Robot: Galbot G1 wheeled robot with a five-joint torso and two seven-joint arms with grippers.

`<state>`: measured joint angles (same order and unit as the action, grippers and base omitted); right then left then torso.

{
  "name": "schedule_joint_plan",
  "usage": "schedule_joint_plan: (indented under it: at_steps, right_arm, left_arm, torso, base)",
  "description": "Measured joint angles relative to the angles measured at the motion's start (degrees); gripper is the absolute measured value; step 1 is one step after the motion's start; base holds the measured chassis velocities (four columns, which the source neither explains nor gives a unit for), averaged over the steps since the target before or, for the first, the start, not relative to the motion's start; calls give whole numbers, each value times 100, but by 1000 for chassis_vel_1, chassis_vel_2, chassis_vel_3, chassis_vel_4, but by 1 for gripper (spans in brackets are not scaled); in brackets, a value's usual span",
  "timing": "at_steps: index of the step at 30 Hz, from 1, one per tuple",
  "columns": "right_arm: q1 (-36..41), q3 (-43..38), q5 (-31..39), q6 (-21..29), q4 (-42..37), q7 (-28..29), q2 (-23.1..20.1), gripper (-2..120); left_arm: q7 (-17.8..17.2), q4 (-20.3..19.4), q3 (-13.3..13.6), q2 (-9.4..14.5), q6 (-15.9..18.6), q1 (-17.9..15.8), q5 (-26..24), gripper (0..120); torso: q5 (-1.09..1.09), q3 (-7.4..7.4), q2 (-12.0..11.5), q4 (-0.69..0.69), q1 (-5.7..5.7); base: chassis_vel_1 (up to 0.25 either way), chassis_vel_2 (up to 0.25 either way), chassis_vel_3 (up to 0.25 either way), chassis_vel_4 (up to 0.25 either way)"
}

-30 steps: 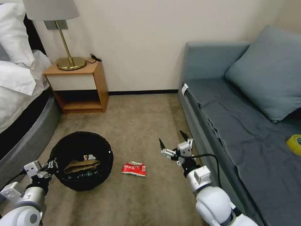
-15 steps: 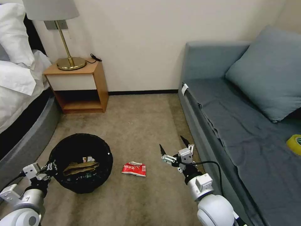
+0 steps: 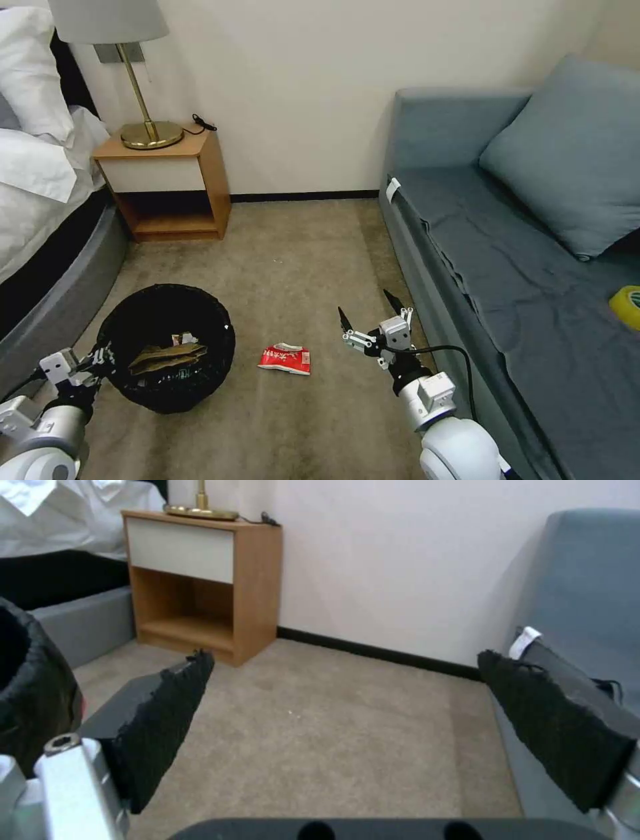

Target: Pick up the trash bin, then pick up the garbage on the floor and place it into the trash bin.

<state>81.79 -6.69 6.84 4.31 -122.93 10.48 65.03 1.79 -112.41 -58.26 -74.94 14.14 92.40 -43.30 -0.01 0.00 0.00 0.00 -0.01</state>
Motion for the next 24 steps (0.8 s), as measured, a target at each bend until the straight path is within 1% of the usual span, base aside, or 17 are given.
schedule_joint_plan:
  at_steps: [8,15,20,23,24]
  right_arm:
    - [-14,12,4,0,23,-26,6,100]
    - [-42,38,9,-1,66,-48,6,100]
    - [-72,126,-12,-95,151,-99,-16,100]
    - [-281,414,-1,-235,455,-184,-133,100]
    - [-466,599,10,-256,668,-245,-203,100]
  left_arm:
    - [1,21,-20,14,-2,-14,-28,4]
    - [1,35,-35,21,-2,-23,-44,4]
    - [1,35,-56,16,-3,-22,-45,4]
    - [20,80,-113,17,-24,-4,12,4]
    - [32,113,-140,22,-39,6,52,4]
  torso:
    - [0,0,0,1,0]
    - [0,1,0,0,0]
    - [0,1,0,0,0]
    - [1,1,0,-2,0]
    - [1,1,0,-1,0]
  base:
    - [-17,17,19,-20]
    - [-88,77,73,-84]
    - [-67,51,63,-66]
    - [-18,18,6,-6]
    - [0,0,0,0]
